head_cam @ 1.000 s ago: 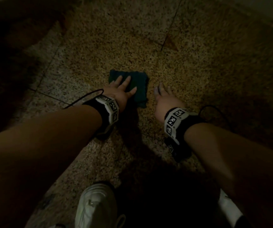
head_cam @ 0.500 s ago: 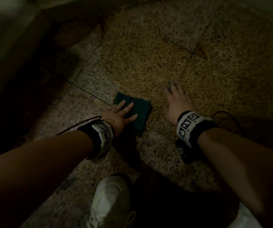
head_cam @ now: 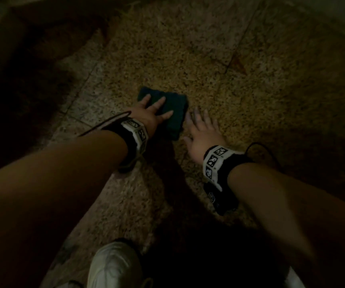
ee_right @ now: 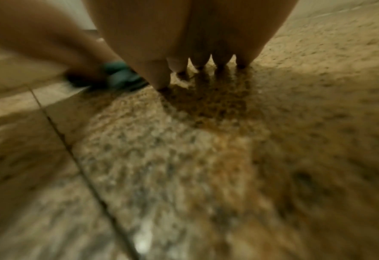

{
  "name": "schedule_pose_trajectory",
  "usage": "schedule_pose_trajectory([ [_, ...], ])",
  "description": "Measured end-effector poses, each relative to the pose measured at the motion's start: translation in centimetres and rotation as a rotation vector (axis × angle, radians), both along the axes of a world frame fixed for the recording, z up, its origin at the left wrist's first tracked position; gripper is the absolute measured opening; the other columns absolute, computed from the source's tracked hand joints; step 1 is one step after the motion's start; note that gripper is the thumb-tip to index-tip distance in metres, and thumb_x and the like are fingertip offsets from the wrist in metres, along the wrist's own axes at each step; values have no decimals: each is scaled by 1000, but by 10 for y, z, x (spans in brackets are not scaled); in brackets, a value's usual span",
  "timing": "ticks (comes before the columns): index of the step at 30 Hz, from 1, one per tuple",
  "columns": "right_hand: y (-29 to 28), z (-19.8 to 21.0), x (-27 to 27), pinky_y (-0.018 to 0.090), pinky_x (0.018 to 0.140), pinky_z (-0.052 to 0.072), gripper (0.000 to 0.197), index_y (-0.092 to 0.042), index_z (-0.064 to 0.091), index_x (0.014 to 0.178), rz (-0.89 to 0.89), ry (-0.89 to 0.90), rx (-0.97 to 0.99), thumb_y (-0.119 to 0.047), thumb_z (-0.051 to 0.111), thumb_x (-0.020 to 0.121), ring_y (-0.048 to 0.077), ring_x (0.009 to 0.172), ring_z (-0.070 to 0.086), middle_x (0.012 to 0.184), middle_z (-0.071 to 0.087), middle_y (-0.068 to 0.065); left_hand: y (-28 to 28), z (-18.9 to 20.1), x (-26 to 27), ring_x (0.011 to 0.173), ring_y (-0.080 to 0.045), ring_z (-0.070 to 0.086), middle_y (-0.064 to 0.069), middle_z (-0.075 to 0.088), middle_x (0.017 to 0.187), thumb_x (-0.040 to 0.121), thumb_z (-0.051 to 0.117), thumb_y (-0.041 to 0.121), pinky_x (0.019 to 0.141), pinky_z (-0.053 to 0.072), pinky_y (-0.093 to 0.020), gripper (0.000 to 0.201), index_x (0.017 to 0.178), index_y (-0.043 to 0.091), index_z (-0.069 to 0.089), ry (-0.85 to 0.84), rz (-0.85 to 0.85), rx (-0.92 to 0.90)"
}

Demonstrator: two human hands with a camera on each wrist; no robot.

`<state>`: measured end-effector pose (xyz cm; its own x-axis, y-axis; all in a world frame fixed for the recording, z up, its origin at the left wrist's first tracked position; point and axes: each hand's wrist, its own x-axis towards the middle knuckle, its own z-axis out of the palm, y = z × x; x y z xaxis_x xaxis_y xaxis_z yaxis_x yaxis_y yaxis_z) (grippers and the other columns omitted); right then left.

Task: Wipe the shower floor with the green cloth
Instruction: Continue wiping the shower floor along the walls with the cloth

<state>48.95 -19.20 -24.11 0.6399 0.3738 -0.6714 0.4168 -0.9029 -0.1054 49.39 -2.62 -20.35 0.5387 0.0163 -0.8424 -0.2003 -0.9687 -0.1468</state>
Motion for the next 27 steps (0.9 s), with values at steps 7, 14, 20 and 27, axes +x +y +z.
schedule_pose_trajectory([
  [7, -2, -4, -1, 41, 116, -10, 61, -21, -11, 151, -5, 10, 33, -38, 22, 102, 25, 143, -22, 154, -30, 0, -9, -4, 37, 143, -31, -16, 6, -27, 154, 93, 51, 5, 114, 21, -47, 89, 147, 43, -9, -88, 30, -38],
  [14, 2, 15, 14, 37, 118, -4, 75, -24, -9, 151, -26, 130, -20, -32, 44, 98, 24, 145, -16, 156, -24, 0, 13, -10, 0, 143, -33, -17, 6, -27, 154, 94, 48, 9, 115, 18, -43, 86, 146, 44, -10, -78, -51, -82],
  [20, 27, 33, 26, 38, 119, 13, 63, -21, 3, 152, -29, 143, -190, -25, 39, 101, 24, 146, -1, 159, -11, 1, 59, -19, -65, 141, -33, -22, 3, -32, 152, 96, 49, 22, 116, 16, -43, 82, 146, 43, -13, -14, -69, -128],
  [27, 64, 35, 33, 38, 113, 23, 56, -13, 13, 152, 90, 22, -273, -20, 37, 101, 26, 145, 10, 159, -2, 7, 79, -14, -76, 141, -28, -26, 10, -36, 149, 94, 54, 21, 113, 21, -54, 85, 144, 50, -8, 62, 12, -114],
])
